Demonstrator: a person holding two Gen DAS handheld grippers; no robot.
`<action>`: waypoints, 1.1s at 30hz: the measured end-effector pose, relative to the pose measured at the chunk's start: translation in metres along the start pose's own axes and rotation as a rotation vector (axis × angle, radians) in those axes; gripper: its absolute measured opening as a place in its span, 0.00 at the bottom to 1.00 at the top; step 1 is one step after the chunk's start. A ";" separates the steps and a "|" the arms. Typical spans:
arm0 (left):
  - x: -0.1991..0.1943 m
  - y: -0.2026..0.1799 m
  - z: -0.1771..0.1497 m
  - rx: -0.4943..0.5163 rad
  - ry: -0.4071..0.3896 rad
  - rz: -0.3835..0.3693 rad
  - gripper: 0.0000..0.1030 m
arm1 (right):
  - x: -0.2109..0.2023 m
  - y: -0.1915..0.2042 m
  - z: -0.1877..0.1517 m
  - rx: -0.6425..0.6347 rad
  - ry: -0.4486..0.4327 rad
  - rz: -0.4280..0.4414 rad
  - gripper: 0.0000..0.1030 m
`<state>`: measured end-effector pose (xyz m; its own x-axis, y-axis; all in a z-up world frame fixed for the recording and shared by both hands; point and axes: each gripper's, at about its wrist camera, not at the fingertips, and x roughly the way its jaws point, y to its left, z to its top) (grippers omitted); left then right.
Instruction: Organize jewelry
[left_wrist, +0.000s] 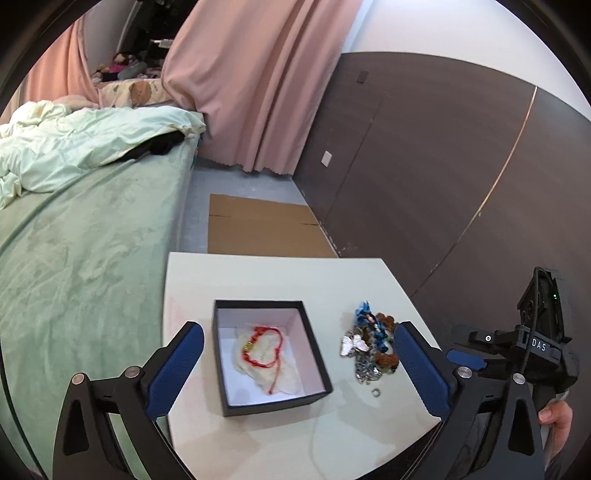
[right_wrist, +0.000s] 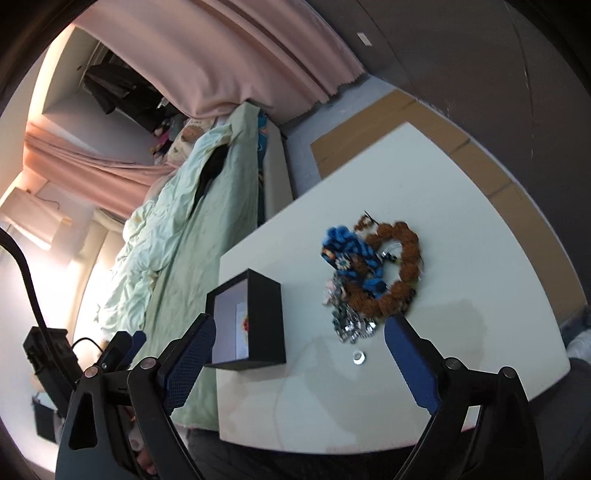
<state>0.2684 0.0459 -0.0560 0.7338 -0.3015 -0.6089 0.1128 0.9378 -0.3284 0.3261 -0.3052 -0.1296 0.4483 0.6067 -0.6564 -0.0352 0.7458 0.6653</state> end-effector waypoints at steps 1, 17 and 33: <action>0.003 -0.005 -0.001 0.007 0.010 0.001 1.00 | 0.001 -0.001 0.000 0.004 0.000 -0.003 0.91; 0.045 -0.079 -0.009 0.130 0.122 0.041 0.99 | -0.023 -0.075 -0.005 0.124 -0.036 0.016 0.91; 0.128 -0.117 -0.034 0.229 0.337 0.032 0.55 | -0.029 -0.122 0.003 0.182 -0.061 0.017 0.91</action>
<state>0.3266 -0.1082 -0.1199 0.4827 -0.2751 -0.8314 0.2679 0.9503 -0.1589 0.3204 -0.4148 -0.1909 0.5023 0.5972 -0.6253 0.1167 0.6697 0.7334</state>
